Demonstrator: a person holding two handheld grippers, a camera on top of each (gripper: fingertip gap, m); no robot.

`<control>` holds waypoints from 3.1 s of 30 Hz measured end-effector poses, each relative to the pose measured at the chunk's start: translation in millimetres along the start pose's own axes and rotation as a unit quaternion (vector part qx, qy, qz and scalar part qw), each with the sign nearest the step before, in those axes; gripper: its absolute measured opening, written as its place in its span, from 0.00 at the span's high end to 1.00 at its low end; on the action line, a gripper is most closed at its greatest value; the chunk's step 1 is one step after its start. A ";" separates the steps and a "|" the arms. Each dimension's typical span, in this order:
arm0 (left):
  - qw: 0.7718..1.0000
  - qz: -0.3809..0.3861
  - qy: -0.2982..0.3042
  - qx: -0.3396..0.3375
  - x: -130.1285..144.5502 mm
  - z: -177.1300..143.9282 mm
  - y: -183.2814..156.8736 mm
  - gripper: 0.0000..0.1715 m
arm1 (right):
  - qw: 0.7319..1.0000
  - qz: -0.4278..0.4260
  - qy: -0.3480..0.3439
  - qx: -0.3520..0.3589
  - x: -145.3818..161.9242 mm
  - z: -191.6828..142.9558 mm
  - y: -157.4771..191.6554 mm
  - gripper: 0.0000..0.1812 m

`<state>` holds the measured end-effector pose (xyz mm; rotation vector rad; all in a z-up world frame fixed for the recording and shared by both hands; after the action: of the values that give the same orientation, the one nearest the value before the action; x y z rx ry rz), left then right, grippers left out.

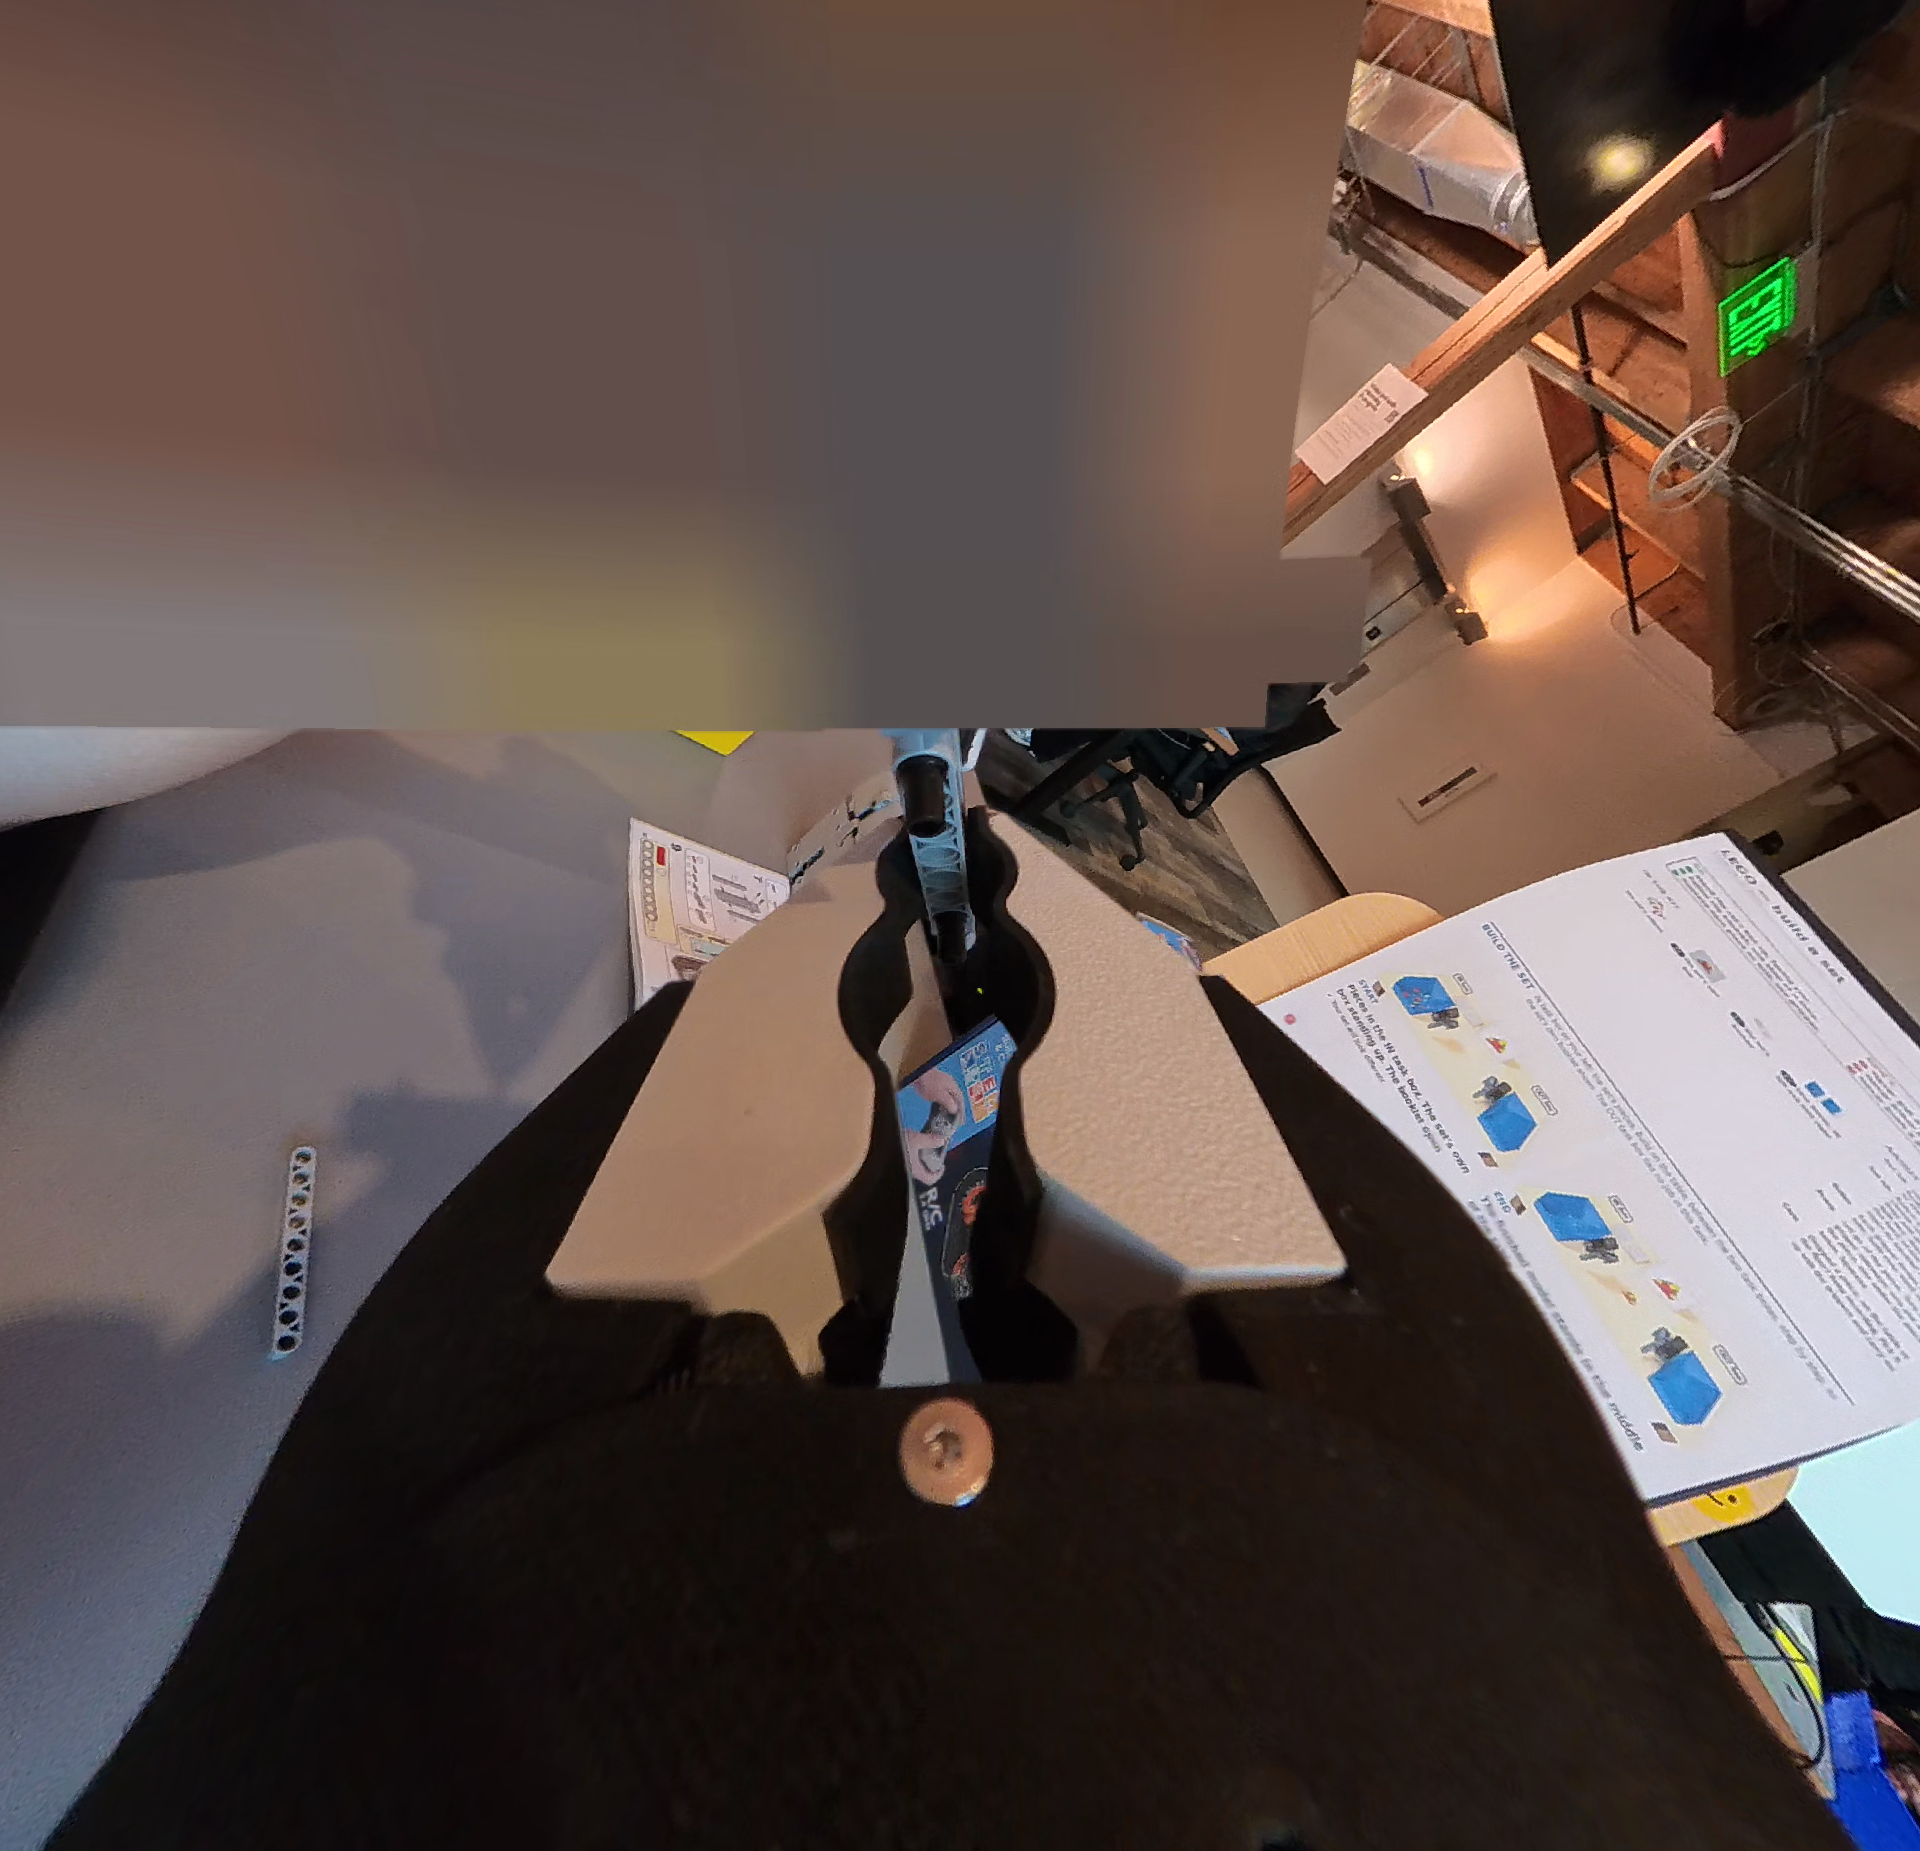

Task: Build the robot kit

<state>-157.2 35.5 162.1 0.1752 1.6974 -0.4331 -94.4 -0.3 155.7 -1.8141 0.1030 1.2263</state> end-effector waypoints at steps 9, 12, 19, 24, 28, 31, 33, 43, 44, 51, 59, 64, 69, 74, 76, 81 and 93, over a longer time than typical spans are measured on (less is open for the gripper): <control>1.000 0.001 -0.025 0.010 -5.6 -2.0 0.3 0.99 | 0.999 -0.012 -0.022 0.027 -4.8 0.9 -3.4 0.96; 1.000 -0.001 -0.022 0.006 -4.8 -1.6 2.2 0.99 | 0.999 -0.024 -0.013 0.033 -2.6 1.7 -3.1 0.96; 1.000 -0.003 -0.003 0.016 0.4 0.9 0.9 0.99 | 0.999 -0.037 -0.012 0.014 0.3 -0.7 0.9 0.96; 0.999 -0.006 0.004 0.031 2.7 1.5 -1.4 0.99 | 0.999 -0.035 -0.020 -0.007 0.8 -1.7 4.6 0.96; 1.000 -0.004 0.001 0.024 1.9 1.2 -0.4 0.99 | 0.999 -0.035 -0.020 -0.005 1.0 -0.2 4.7 0.96; 1.000 0.001 0.001 0.008 1.8 0.0 2.2 0.99 | 1.000 -0.025 -0.013 0.004 2.9 2.2 1.7 0.96; 1.000 0.001 -0.004 0.008 0.5 -1.2 1.7 0.99 | 1.000 -0.015 -0.023 0.004 1.3 2.3 0.6 0.96; 1.000 0.005 -0.021 0.003 -4.0 -1.4 2.2 0.99 | 0.999 0.008 -0.038 0.019 -1.1 1.5 -5.1 0.96; 1.000 0.005 -0.020 0.002 -3.9 -1.4 2.3 0.99 | 0.999 0.006 -0.036 0.020 -0.8 1.6 -5.0 0.96; 1.000 0.006 -0.007 0.001 -0.8 1.1 3.4 0.99 | 1.000 -0.014 -0.016 0.018 2.6 0.0 -2.6 0.96; 1.000 0.000 0.019 0.011 6.7 1.9 3.6 0.99 | 1.000 -0.030 -0.004 -0.002 7.2 0.2 3.2 0.96; 0.999 -0.005 0.029 0.019 10.3 0.8 4.6 0.99 | 0.999 -0.037 0.003 -0.017 9.6 2.9 8.1 0.96; 1.000 -0.009 0.024 0.015 10.3 -0.2 8.4 0.99 | 1.000 -0.027 0.006 -0.008 11.4 5.0 4.7 0.96; 1.000 -0.004 0.021 0.013 8.8 0.3 7.3 0.99 | 1.000 -0.010 -0.007 -0.008 10.2 3.0 1.8 0.96; 1.000 -0.003 0.020 0.009 8.1 0.9 8.4 0.99 | 1.000 -0.008 -0.005 -0.005 11.1 3.0 0.8 0.96; 1.000 -0.003 0.011 0.008 5.8 1.7 8.9 0.99 | 1.000 -0.003 -0.008 0.005 9.7 2.0 -1.6 0.96; 1.000 -0.007 0.017 -0.018 7.7 2.0 15.5 0.99 | 0.998 -0.040 0.027 0.038 15.0 5.9 -2.8 0.96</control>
<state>-151.2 47.9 151.6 0.1460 1.7399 -0.4115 -89.5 11.4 145.4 -1.7684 0.1055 1.1023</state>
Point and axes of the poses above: each gripper's, where its closed fingertips meet, z out along the fingers, x out of its underside, y = z × x across the jaws, the point moved 4 cm from there along -z, back along the fingers, and after that the axes turned 5 degrees about z, right-handed, at the moved point
